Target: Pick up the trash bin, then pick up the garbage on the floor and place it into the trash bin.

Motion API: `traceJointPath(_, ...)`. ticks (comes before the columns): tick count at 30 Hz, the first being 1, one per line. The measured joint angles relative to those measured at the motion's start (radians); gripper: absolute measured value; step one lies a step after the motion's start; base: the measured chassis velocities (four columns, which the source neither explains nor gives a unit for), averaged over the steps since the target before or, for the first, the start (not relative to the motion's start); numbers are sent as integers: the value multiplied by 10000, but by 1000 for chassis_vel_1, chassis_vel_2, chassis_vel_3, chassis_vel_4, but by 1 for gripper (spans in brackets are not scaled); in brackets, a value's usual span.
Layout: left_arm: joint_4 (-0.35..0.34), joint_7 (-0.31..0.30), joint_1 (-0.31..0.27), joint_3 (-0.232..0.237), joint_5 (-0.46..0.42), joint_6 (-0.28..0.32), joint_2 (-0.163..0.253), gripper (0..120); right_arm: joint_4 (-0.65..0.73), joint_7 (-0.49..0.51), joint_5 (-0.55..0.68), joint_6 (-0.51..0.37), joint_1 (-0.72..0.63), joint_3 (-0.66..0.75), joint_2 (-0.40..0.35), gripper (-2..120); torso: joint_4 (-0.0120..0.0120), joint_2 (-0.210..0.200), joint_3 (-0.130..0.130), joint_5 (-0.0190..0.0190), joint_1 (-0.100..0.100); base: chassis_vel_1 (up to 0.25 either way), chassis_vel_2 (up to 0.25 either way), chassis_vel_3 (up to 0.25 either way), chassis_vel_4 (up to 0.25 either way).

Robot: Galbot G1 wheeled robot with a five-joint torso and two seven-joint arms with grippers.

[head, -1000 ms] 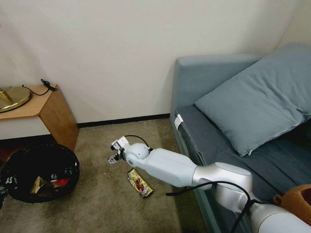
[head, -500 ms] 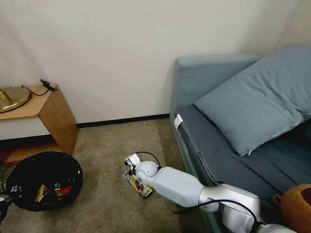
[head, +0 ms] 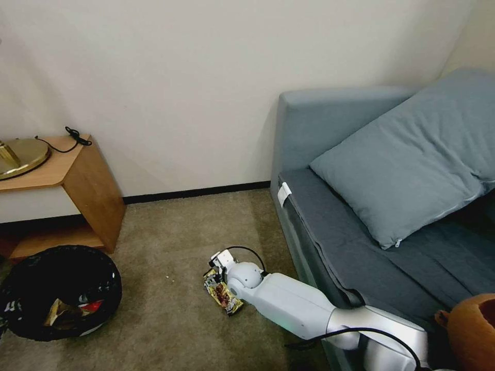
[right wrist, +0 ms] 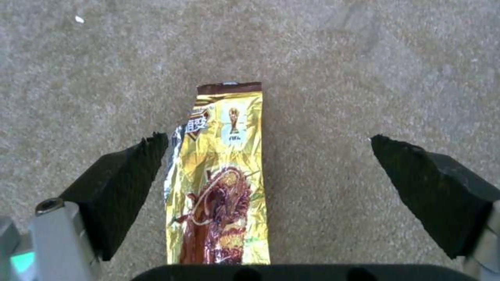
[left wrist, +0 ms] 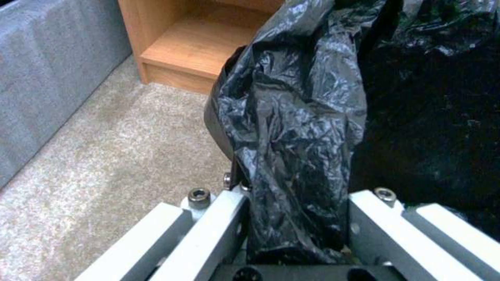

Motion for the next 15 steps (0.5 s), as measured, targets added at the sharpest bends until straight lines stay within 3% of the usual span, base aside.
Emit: traceJointPath(15, -637, 64, 185, -12, 152, 99, -372, 3, -496, -700, -1597, 387, -863, 195, 676, 100, -3, -1, 1, -11, 0, 0, 0, 0, 0)
